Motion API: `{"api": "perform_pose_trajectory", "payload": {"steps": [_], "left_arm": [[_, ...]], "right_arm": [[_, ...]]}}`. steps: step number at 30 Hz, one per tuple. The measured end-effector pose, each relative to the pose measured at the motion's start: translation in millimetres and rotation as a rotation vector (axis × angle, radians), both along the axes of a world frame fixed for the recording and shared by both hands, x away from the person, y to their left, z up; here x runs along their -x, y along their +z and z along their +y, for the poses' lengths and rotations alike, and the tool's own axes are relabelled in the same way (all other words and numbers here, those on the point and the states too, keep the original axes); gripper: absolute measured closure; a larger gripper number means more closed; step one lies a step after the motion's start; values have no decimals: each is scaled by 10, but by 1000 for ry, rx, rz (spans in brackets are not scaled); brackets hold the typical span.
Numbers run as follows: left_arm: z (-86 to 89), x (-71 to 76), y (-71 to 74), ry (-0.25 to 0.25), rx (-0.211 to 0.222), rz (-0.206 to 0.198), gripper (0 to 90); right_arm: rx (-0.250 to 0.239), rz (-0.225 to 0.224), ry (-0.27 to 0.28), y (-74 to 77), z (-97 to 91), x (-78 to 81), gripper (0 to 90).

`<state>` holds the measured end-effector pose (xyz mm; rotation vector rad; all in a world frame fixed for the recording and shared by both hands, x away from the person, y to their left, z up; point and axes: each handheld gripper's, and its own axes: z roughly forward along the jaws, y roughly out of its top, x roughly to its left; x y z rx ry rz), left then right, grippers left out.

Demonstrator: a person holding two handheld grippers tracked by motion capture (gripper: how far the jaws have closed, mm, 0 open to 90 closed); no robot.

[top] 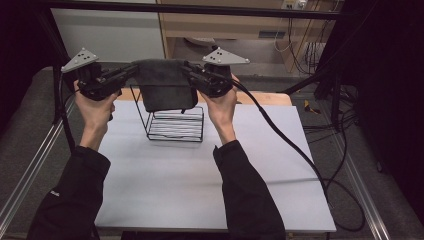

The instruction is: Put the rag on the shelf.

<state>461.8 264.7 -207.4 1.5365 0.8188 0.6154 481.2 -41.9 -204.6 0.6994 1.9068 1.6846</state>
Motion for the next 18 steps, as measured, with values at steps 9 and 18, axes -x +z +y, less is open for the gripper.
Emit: {"api": "perform_pose_trajectory", "payload": {"steps": [9,18], "left_arm": [[41,99,-93,-31,-27,37,792],[44,232,-133,-40,-102,72,773]], "right_arm": [[26,25,30,-64,-3,67,799],[61,55,75,-147,-27,133,796]]}}
